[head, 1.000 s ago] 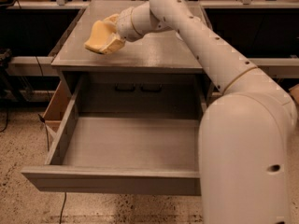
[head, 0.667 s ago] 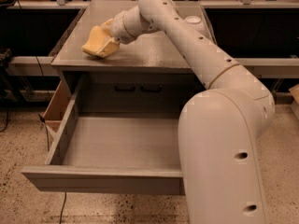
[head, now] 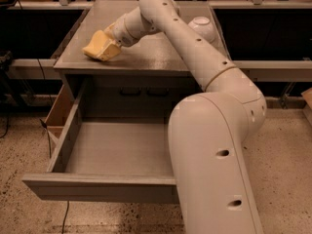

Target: Pick sponge from top drawer and place on counter

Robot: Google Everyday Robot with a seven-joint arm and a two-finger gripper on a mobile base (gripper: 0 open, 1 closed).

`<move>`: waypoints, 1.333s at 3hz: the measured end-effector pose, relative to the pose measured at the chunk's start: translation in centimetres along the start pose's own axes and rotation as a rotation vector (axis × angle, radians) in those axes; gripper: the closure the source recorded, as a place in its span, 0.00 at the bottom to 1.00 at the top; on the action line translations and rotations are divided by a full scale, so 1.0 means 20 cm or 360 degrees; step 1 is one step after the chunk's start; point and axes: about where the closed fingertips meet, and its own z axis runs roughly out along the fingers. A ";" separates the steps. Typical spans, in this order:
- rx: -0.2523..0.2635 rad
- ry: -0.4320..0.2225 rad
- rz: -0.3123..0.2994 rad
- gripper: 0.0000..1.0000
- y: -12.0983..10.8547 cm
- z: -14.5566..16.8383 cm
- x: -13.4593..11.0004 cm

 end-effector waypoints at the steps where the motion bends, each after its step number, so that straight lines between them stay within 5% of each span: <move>1: -0.0014 -0.0035 0.0011 0.04 -0.01 -0.02 -0.03; 2: -0.0024 -0.0067 0.0016 0.00 -0.01 -0.07 -0.04; 4: 0.0059 -0.0321 -0.0048 0.00 -0.02 -0.62 0.00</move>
Offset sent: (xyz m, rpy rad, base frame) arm -0.0061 -0.0201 0.0284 0.0639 0.0082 0.0227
